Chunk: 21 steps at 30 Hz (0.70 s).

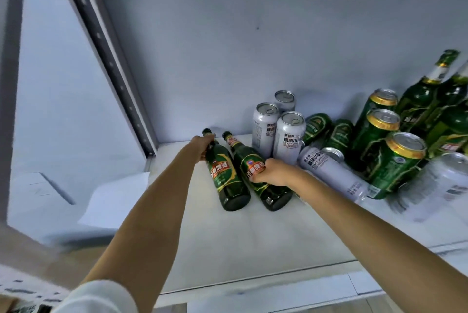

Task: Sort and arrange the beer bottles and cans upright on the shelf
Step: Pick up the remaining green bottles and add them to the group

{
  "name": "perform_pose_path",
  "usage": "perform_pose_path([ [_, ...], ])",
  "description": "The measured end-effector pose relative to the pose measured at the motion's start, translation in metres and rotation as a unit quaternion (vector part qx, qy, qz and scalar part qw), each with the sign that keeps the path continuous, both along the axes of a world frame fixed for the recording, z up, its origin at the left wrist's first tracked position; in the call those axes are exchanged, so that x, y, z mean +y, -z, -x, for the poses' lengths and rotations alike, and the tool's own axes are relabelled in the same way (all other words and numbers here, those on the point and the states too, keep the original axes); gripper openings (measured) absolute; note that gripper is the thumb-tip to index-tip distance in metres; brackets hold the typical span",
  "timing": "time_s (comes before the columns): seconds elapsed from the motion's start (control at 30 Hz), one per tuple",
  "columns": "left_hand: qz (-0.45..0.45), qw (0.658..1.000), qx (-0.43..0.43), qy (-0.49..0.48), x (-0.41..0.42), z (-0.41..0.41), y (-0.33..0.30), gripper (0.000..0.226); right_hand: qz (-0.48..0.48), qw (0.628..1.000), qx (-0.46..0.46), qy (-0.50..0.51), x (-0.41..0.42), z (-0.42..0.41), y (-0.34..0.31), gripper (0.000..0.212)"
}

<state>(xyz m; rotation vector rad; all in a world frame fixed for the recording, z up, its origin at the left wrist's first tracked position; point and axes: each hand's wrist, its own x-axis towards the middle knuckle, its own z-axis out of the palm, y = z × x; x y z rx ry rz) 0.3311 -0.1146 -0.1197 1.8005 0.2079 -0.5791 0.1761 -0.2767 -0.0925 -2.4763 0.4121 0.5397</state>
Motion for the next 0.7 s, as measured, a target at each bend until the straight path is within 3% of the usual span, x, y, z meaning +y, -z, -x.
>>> perform_pose_path([
  [0.17,0.023,0.998,0.050,0.016,0.005,-0.011,0.001,0.023,-0.014,1.000,0.020,0.008,-0.003,-0.004,0.003,0.062],
  [0.37,0.114,0.992,0.051,0.002,0.039,-0.005,-0.015,0.021,-0.012,0.998,0.056,0.026,-0.004,-0.007,-0.009,0.068],
  [0.53,0.083,0.993,-0.064,0.050,0.056,0.014,-0.046,0.025,-0.058,0.995,0.058,0.053,0.002,-0.004,-0.009,0.068],
  [0.7,0.021,0.984,-0.176,0.008,0.063,0.053,-0.080,0.024,-0.065,0.996,-0.002,0.067,0.010,0.008,-0.002,0.074],
])
